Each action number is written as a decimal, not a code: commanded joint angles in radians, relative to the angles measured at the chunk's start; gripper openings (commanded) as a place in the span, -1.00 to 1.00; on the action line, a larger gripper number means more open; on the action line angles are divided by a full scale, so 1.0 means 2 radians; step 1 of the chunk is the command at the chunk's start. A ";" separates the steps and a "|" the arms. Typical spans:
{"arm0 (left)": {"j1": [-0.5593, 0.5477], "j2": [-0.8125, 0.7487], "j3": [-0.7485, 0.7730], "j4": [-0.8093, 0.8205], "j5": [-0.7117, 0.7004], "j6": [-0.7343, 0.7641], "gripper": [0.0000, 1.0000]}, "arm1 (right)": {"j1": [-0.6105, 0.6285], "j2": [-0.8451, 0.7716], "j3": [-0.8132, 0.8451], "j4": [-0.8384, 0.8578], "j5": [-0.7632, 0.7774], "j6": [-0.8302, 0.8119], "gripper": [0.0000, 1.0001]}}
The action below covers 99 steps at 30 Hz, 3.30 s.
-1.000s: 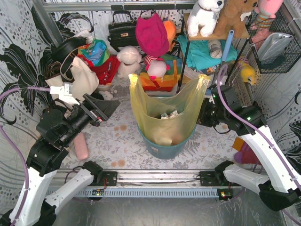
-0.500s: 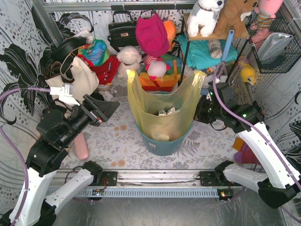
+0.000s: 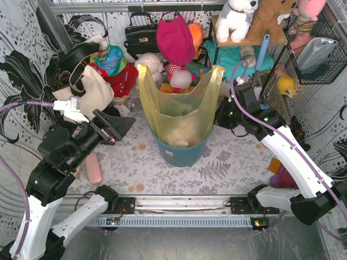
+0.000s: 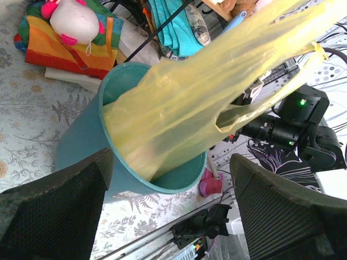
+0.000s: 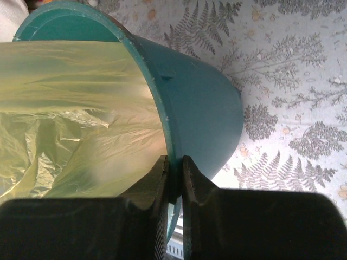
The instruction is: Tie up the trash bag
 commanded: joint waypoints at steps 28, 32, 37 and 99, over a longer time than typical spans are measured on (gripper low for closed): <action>0.000 0.185 0.186 0.297 0.275 -0.032 0.86 | 0.002 -0.016 0.260 0.003 0.085 -0.153 0.22; -0.002 0.224 0.217 0.326 0.284 -0.046 0.86 | 0.002 -0.015 0.279 0.036 0.060 -0.176 0.24; -0.030 0.258 0.235 0.344 0.259 -0.039 0.79 | 0.002 -0.036 0.241 0.124 0.010 -0.215 0.30; -0.213 0.295 0.089 0.429 0.013 0.265 0.88 | -0.025 0.033 0.278 0.119 -0.080 -0.178 -0.15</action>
